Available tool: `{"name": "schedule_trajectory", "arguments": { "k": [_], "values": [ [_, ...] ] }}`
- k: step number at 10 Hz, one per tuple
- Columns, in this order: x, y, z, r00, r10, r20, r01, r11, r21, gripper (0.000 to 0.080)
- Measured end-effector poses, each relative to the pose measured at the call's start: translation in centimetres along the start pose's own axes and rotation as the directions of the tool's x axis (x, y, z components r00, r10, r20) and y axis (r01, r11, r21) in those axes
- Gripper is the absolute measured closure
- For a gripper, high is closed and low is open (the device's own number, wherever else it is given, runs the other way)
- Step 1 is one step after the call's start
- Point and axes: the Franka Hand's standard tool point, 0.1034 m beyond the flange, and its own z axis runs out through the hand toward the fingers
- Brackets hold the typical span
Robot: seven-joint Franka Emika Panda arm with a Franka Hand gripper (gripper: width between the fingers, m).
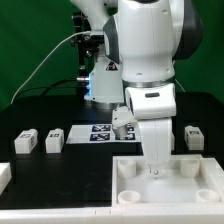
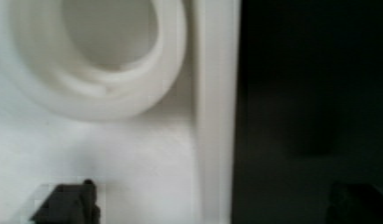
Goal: Assemble one leg
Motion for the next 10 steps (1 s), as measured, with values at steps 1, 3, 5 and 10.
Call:
{"name": "schedule_trajectory", "arguments": {
  "k": [1,3,5,10],
  "values": [
    [0.0,0.0,0.0,1.0,0.0,0.0,0.0,1.0,0.0,0.0151],
    [0.5,0.0,-1.1,0.996,0.092,0.001,-0.092,0.996,-0.013,0.0151],
    [2.6,-0.9,-2.8,0.969,0.247,-0.008,-0.247,0.969,-0.029,0.0151],
    [9.3,-3.5,-2.7,0.603,0.795,-0.061,-0.797,0.605,0.002,0.0151]
  ]
}}
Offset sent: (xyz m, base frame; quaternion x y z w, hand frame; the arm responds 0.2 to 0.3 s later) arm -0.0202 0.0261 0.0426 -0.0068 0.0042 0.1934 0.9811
